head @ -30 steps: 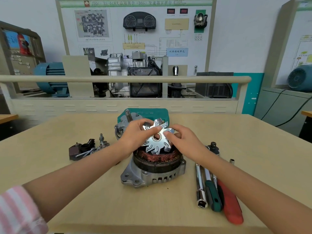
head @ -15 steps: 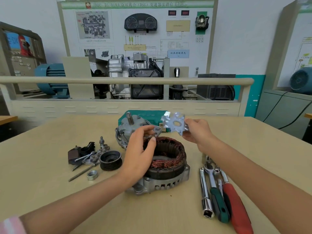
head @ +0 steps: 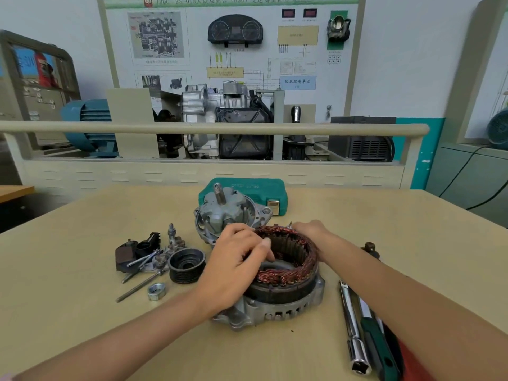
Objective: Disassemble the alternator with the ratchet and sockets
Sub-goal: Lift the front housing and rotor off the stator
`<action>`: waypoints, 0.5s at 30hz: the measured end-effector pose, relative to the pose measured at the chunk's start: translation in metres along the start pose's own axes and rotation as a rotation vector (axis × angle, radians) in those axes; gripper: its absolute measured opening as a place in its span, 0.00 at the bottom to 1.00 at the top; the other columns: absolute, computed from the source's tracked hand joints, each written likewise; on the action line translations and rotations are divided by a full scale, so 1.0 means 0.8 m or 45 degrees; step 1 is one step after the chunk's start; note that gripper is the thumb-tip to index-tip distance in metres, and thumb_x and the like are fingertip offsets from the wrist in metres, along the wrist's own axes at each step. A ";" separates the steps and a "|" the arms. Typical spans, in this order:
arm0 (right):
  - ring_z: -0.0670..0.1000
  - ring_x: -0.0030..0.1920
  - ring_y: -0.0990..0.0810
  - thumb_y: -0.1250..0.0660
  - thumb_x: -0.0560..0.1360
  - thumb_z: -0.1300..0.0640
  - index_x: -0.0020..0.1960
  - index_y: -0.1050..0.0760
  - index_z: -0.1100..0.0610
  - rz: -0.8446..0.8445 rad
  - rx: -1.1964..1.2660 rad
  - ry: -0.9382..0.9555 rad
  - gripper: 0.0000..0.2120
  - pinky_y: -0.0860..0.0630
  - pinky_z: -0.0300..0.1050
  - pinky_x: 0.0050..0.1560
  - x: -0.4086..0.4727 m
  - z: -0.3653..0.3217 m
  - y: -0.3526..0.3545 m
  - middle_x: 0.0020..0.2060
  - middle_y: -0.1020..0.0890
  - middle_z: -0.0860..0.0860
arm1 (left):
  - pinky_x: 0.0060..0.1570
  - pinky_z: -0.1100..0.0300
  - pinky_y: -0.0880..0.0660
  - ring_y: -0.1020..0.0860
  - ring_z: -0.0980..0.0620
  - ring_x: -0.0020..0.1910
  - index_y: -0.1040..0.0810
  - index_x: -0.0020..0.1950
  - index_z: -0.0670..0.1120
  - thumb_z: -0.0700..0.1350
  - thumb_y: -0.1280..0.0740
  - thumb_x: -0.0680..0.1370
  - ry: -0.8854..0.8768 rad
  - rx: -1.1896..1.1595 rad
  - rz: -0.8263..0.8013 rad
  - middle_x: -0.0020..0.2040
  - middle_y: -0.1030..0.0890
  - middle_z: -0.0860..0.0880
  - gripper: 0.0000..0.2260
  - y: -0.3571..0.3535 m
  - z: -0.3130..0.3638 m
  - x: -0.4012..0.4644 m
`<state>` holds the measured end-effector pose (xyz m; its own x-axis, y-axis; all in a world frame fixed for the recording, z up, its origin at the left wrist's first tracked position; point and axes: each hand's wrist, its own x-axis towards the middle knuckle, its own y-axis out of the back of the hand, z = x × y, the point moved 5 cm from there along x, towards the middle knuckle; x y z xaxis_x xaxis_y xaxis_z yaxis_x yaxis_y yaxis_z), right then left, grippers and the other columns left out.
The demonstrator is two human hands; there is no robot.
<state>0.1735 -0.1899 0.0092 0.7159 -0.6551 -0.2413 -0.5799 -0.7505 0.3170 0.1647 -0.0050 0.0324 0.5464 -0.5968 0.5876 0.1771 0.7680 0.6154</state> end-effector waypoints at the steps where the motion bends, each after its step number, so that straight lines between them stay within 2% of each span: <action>1: 0.60 0.49 0.22 0.41 0.77 0.64 0.57 0.30 0.70 -0.027 -0.034 0.006 0.11 0.25 0.47 0.42 -0.003 -0.003 -0.001 0.50 0.23 0.62 | 0.60 0.63 0.39 0.33 0.64 0.56 0.19 0.40 0.53 0.58 0.44 0.77 -0.039 0.126 -0.077 0.42 0.20 0.59 0.17 0.002 0.004 0.001; 3: 0.56 0.38 0.24 0.44 0.78 0.64 0.46 0.31 0.67 -0.071 -0.145 0.015 0.06 0.28 0.43 0.35 -0.012 -0.007 0.003 0.40 0.24 0.59 | 0.58 0.63 0.39 0.30 0.63 0.51 0.18 0.44 0.54 0.68 0.49 0.74 -0.170 0.416 -0.291 0.42 0.20 0.58 0.26 0.004 0.020 0.004; 5: 0.53 0.35 0.28 0.46 0.78 0.61 0.41 0.33 0.63 -0.073 -0.278 0.053 0.09 0.29 0.44 0.41 -0.016 -0.011 0.011 0.36 0.27 0.57 | 0.49 0.63 0.35 0.27 0.60 0.42 0.20 0.44 0.55 0.71 0.51 0.71 -0.259 0.606 -0.495 0.38 0.21 0.56 0.28 0.000 0.038 0.004; 7: 0.53 0.36 0.28 0.47 0.78 0.60 0.47 0.29 0.64 -0.071 -0.313 0.126 0.10 0.30 0.45 0.45 -0.020 -0.012 0.017 0.40 0.25 0.58 | 0.41 0.61 0.30 0.25 0.57 0.38 0.22 0.46 0.52 0.67 0.46 0.74 -0.226 0.673 -0.711 0.38 0.21 0.54 0.22 -0.012 0.050 0.003; 9: 0.52 0.39 0.26 0.48 0.80 0.58 0.53 0.26 0.64 -0.108 -0.134 0.179 0.15 0.30 0.42 0.41 -0.028 -0.011 0.016 0.45 0.22 0.59 | 0.40 0.59 0.28 0.24 0.52 0.42 0.23 0.51 0.48 0.58 0.40 0.77 -0.106 0.642 -0.901 0.43 0.20 0.51 0.15 -0.024 0.058 0.008; 10: 0.52 0.40 0.24 0.49 0.80 0.56 0.51 0.25 0.63 -0.154 -0.006 0.179 0.16 0.30 0.41 0.39 -0.035 -0.008 0.012 0.45 0.21 0.58 | 0.41 0.60 0.28 0.24 0.51 0.43 0.23 0.53 0.46 0.54 0.38 0.78 -0.033 0.608 -0.987 0.45 0.19 0.49 0.13 -0.028 0.059 0.013; 12: 0.53 0.42 0.21 0.49 0.81 0.50 0.47 0.23 0.59 -0.207 0.183 0.164 0.19 0.27 0.42 0.41 -0.047 0.003 0.005 0.43 0.19 0.57 | 0.45 0.60 0.27 0.23 0.49 0.48 0.24 0.55 0.43 0.50 0.35 0.77 0.060 0.592 -1.116 0.49 0.20 0.47 0.13 -0.032 0.062 0.021; 13: 0.53 0.42 0.20 0.49 0.80 0.47 0.46 0.23 0.58 -0.217 0.244 0.159 0.20 0.26 0.43 0.43 -0.052 0.010 0.003 0.41 0.18 0.56 | 0.46 0.59 0.27 0.23 0.48 0.49 0.25 0.55 0.42 0.49 0.34 0.77 0.076 0.617 -1.135 0.49 0.21 0.46 0.13 -0.034 0.064 0.023; 15: 0.51 0.38 0.18 0.49 0.79 0.44 0.44 0.23 0.55 -0.251 0.365 0.163 0.22 0.26 0.42 0.39 -0.058 0.020 0.000 0.35 0.16 0.54 | 0.48 0.57 0.25 0.23 0.47 0.51 0.25 0.56 0.40 0.48 0.34 0.77 0.088 0.667 -1.105 0.52 0.21 0.45 0.14 -0.038 0.064 0.022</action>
<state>0.1344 -0.1608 0.0059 0.8572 -0.4927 -0.1499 -0.4981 -0.8671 0.0015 0.1267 -0.0504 0.0511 0.4489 -0.8725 -0.1931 0.1630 -0.1325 0.9777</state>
